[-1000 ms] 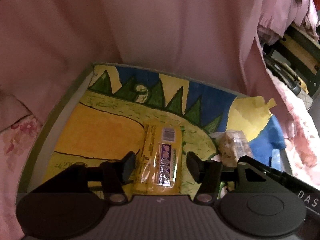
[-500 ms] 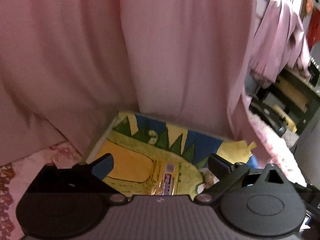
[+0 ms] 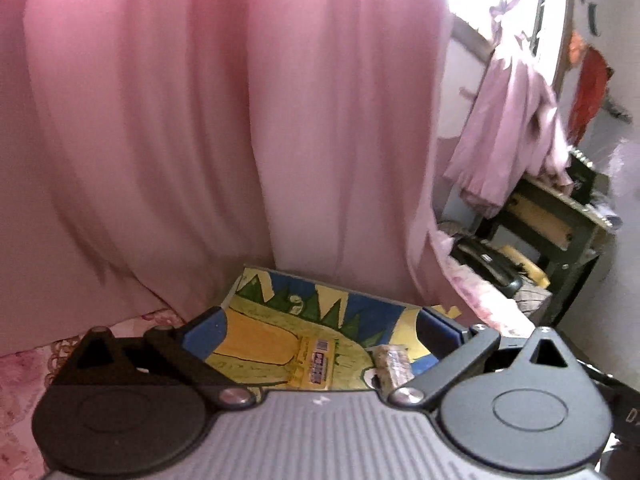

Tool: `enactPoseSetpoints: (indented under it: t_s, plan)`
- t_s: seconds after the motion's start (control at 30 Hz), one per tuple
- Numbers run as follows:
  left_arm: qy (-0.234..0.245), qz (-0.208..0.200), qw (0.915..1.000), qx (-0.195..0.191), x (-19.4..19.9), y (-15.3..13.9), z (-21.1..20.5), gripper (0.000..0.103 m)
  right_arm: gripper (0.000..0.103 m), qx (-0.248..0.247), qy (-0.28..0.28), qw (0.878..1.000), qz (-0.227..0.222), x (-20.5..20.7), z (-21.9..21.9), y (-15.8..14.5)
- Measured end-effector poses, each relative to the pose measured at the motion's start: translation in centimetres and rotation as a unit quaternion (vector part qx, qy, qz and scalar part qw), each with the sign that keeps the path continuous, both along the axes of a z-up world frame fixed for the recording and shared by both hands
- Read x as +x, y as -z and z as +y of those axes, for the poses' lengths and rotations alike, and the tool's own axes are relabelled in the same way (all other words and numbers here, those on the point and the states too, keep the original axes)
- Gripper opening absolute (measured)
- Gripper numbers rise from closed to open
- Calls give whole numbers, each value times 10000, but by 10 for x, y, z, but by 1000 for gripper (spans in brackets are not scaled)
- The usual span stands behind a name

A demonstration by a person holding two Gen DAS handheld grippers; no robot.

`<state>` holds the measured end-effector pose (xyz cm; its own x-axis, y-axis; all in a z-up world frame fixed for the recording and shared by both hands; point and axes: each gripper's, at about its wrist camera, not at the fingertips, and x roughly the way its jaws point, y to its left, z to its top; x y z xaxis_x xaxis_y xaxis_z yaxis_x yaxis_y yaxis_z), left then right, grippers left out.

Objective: Organize snacks
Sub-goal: 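Open both tools to release the bars in the tray and lift away, then move both tools back over the remaining snacks on the bedspread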

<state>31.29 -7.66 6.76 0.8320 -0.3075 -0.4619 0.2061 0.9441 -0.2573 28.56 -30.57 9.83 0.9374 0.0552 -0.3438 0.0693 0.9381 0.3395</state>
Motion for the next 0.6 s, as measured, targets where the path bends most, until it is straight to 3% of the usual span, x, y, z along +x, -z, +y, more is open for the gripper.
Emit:
enactPoseSetpoints:
  t_s: [0.27,0.6]
  plan:
    - [-38,-292,9996,-20,-56,-15,20,103,102,-277,-5,9995,-159,-59,26,-5]
    - [-134,-345,9991,209,-118,1,48,103,102,-569,161,9981,-152,-120,49,9]
